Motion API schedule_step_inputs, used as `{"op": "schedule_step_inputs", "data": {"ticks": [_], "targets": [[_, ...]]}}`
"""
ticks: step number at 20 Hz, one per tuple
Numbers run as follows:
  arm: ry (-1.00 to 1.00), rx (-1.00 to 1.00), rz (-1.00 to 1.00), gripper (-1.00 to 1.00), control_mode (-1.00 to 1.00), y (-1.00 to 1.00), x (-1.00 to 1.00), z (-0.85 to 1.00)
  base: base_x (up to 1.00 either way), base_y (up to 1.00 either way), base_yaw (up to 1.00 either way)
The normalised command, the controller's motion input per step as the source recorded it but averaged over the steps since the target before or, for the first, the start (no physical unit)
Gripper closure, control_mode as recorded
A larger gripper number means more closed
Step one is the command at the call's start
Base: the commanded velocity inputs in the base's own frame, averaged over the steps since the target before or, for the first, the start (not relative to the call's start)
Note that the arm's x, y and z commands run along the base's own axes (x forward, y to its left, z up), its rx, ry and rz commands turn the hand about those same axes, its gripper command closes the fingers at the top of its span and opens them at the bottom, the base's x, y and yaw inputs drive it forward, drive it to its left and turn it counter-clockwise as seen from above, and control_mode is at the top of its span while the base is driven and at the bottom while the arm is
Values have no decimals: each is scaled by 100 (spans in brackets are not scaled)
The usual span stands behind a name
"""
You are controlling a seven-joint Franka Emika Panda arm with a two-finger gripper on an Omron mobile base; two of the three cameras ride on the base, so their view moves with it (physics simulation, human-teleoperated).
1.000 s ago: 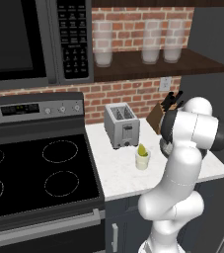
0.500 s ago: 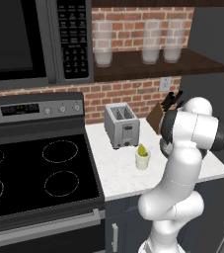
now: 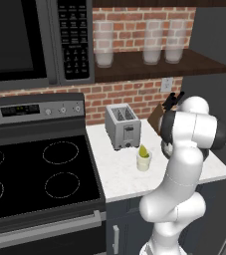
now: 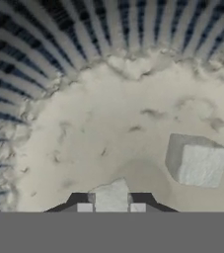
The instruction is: Grab a lemon wedge from the fridge and one ice cube from the ice bowl, and put them in the glass of lemonade.
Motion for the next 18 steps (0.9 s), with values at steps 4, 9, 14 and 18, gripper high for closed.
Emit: {"op": "schedule_step_inputs", "data": {"ticks": [4,9,14,18], "targets": [[1,-4,0,100,-100,8,0,0,0,0,0],[0,-1,0,100,-100,0,-7,4,0,0,0],[-4,1,0,100,-100,0,-35,22,0,0,0],[-10,11,0,100,-100,0,-20,23,0,0,0]]}}
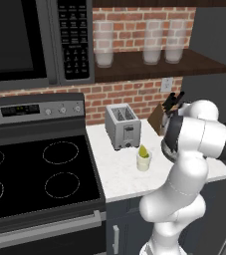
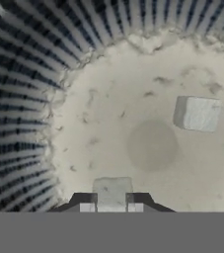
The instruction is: Grab a lemon wedge from the fridge and one ice cube from the ice bowl, and put them in the glass of lemonade.
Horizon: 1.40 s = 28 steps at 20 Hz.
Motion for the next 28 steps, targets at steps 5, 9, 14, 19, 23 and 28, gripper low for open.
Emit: {"op": "schedule_step_inputs", "data": {"ticks": [5,9,14,19,23,28], "targets": [[-6,11,0,100,-100,-2,-2,22,0,0,0],[-1,8,0,100,-100,-4,0,15,0,0,0],[0,7,0,100,-100,-2,3,17,0,0,0],[0,11,0,100,-100,0,21,35,0,0,0],[0,11,0,100,-100,0,24,34,0,0,0],[0,7,0,100,-100,0,9,20,0,0,0]]}}
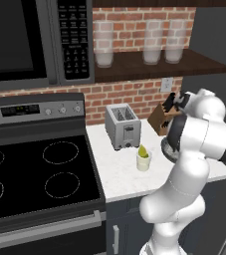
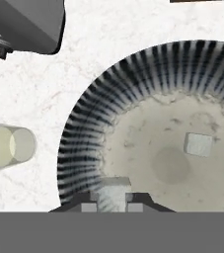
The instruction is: Grab a lemon wedge from the fridge and one ice cube from the ice bowl, and put them in the glass of lemonade.
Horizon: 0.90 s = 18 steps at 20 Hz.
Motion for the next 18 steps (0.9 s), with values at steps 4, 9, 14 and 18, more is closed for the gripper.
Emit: {"op": "schedule_step_inputs", "data": {"ticks": [4,9,14,18], "targets": [[0,8,0,100,-100,0,0,20,0,0,0],[-1,7,0,100,-100,4,-21,19,0,0,0],[-6,2,0,100,-100,84,-24,23,0,0,0],[-6,0,0,100,-100,100,-24,30,0,0,0]]}}
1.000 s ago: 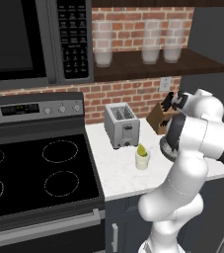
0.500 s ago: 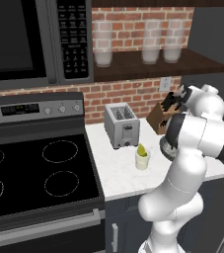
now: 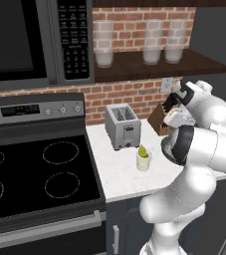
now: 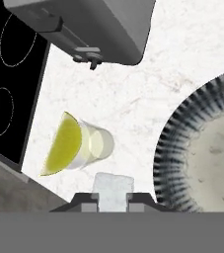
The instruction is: Grab a lemon wedge from the fridge and one ice cube from the ice bowl, and put them in the glass of lemonade.
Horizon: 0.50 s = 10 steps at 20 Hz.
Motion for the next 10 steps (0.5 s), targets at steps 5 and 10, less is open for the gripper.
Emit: {"op": "schedule_step_inputs", "data": {"ticks": [5,10], "targets": [[-1,-6,3,100,-100,74,-9,5,0,0,0],[0,-14,0,100,-100,44,0,0,0,0,0]]}}
